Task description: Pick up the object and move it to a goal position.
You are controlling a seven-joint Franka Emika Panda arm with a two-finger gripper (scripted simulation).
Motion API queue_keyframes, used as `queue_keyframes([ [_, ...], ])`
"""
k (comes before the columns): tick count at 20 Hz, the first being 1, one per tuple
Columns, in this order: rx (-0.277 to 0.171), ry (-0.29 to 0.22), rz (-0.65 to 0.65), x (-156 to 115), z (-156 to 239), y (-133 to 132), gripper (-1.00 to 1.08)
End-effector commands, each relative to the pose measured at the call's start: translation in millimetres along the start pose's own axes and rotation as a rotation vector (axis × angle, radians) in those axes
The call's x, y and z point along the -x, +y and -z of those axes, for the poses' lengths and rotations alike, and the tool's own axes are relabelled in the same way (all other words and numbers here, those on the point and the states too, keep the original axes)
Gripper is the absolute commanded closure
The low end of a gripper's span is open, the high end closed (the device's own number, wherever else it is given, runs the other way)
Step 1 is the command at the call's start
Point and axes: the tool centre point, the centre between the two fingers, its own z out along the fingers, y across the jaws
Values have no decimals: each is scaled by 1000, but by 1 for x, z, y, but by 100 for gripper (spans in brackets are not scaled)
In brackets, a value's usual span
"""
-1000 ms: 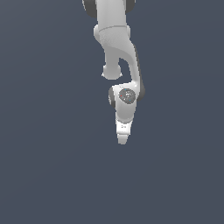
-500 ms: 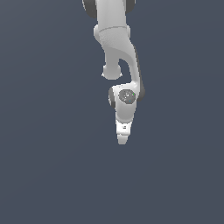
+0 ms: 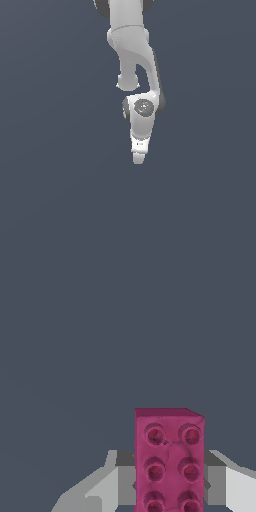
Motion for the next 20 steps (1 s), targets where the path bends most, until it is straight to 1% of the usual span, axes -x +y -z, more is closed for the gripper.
queue_keyframes([
  [1,2,0,-1,6,12,3,108],
  [8,1,0,1,29,68,16,108],
  [20,1,4,2,84,198,48,108],
])
